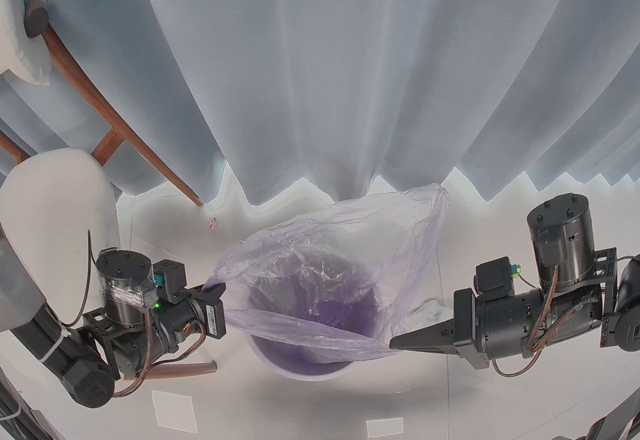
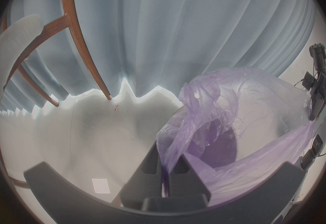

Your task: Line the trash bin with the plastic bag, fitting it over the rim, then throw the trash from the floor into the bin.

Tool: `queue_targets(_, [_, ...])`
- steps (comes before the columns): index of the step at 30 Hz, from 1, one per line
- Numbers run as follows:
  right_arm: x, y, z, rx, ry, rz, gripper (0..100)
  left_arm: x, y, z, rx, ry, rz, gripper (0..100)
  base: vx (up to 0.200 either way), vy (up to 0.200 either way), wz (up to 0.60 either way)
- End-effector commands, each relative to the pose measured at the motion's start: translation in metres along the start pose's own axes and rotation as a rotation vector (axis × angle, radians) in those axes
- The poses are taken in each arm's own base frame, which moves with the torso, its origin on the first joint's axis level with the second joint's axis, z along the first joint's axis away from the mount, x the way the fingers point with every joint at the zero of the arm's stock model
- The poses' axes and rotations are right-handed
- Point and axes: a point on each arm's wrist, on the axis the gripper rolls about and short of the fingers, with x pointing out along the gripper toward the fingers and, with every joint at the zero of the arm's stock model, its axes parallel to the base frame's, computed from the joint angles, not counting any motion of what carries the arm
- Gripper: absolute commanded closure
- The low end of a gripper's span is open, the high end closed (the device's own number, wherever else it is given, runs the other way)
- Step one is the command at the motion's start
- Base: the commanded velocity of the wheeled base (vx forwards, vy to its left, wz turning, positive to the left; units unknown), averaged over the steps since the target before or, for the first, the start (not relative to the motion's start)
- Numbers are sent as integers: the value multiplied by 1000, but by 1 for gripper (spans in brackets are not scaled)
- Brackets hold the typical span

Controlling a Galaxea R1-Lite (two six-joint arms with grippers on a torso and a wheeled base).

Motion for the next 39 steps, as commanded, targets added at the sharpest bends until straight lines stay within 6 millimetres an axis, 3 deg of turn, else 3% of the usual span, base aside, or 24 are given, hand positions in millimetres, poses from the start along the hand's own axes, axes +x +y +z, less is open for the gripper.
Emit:
queue_targets(1, [0, -2, 1, 6, -4, -5, 100, 6, 0, -4, 0, 10, 2, 100, 0, 0, 0])
queue_targets(12, [0, -2, 4, 3, -19, 6, 100, 14, -2, -3, -12, -49, -13, 100, 0, 0, 0])
queue_targets(28, [1, -3, 3, 3, -19, 6, 100, 24, -3, -4, -28, -108, -31, 100, -200, 0, 0])
queue_targets(34, [0, -2, 4, -4, -27, 16, 100, 30, -4, 7, -33, -179, -7, 100, -200, 0, 0])
queue_targets(39, [-5, 0, 16, -22, -106, 68, 100, 38, -4, 21, -57, -258, 128, 100, -80, 0, 0])
